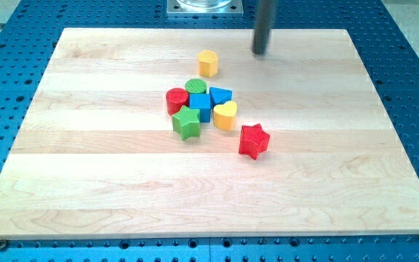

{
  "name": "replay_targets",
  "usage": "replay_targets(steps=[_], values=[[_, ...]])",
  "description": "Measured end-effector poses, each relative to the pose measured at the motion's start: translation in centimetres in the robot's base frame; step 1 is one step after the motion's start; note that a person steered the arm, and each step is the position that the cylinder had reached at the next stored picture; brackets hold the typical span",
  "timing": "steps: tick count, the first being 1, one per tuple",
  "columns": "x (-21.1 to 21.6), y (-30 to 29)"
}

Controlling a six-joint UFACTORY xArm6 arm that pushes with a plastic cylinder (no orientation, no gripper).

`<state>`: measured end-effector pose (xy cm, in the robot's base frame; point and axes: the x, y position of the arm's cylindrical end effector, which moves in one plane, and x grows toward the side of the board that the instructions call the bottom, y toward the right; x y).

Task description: Move the hexagon towards the center left

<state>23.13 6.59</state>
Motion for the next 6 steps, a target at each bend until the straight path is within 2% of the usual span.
replay_targets(steps=[1,2,3,4,5,6], values=[[5.2,-2.9],[5.8,-0.2],[8.5,-9.6],[12.5,-22.4],[5.7,-19.9],[3.1,-27.1]])
